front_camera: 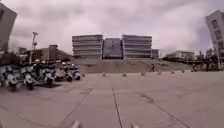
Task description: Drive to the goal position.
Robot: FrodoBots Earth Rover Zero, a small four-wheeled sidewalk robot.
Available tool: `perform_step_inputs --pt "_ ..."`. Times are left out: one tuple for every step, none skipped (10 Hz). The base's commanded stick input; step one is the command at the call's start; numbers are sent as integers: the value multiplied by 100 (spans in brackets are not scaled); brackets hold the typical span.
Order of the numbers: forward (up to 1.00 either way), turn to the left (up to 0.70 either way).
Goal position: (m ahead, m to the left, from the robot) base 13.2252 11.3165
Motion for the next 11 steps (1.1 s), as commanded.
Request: perform_step_inputs --pt "70 0" --pt "70 0" --pt "70 0" --pt "70 0" --pt "70 0" --pt "70 0" --pt "70 0" --pt "70 0" --pt "70 0" --pt "70 0" --pt "70 0"
